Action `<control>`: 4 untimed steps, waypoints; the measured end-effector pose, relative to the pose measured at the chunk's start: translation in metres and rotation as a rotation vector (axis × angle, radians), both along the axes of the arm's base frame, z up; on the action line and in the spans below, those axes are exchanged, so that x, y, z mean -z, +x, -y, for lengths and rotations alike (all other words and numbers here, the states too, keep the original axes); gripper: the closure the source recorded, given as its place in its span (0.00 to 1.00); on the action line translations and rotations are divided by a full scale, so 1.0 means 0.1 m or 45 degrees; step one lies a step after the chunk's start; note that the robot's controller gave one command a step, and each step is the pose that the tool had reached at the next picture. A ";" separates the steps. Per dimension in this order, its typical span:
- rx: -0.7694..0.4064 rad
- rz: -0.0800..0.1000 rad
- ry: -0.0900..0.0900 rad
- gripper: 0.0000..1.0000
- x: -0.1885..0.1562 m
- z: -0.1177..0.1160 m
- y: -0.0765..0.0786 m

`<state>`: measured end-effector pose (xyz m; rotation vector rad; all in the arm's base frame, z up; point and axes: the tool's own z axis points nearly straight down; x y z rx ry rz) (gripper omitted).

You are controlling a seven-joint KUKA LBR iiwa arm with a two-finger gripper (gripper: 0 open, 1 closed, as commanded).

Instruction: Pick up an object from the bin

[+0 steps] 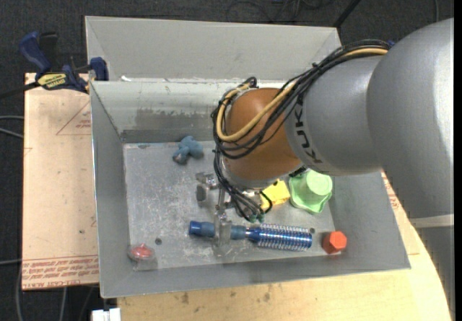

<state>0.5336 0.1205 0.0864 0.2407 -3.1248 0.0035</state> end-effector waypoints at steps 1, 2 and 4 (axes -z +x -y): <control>-0.024 0.006 0.005 0.00 0.18 0.06 -0.16; -0.023 0.009 0.006 1.00 0.16 0.06 -0.14; -0.069 0.024 0.008 1.00 -1.37 -0.11 -0.12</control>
Offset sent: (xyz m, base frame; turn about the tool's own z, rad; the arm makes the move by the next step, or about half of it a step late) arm -0.0146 -0.0067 -0.0164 -0.0198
